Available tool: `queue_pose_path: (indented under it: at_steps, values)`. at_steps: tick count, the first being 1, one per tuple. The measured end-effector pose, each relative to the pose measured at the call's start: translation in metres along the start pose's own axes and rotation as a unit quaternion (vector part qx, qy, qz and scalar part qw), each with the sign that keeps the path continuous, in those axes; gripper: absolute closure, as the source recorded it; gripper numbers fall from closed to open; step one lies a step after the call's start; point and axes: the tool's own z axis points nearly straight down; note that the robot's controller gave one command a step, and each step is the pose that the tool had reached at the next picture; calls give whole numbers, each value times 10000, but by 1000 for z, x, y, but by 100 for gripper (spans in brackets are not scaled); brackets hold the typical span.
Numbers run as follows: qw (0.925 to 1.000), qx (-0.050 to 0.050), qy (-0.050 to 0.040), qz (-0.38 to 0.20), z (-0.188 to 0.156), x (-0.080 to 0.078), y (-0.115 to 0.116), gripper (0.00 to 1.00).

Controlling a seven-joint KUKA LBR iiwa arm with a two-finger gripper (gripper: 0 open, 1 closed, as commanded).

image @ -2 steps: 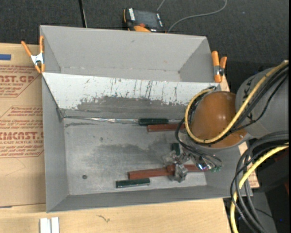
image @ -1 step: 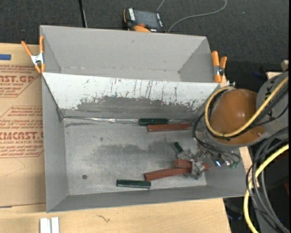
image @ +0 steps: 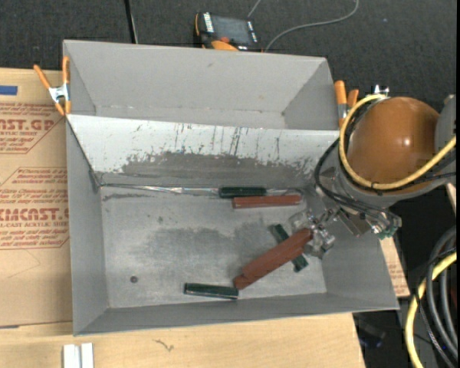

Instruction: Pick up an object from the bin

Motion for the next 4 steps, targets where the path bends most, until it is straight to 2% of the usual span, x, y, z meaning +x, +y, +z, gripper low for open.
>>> queue_pose_path:
  at_steps: [1,2,3,4]
  values:
    - [9990,-25,41,438,17,42,-17,100]
    - [9991,-25,30,424,16,41,-16,0]
    - [9958,-20,7,920,105,17,7,0]
    - [9972,-12,-3,747,102,-2,38,0]
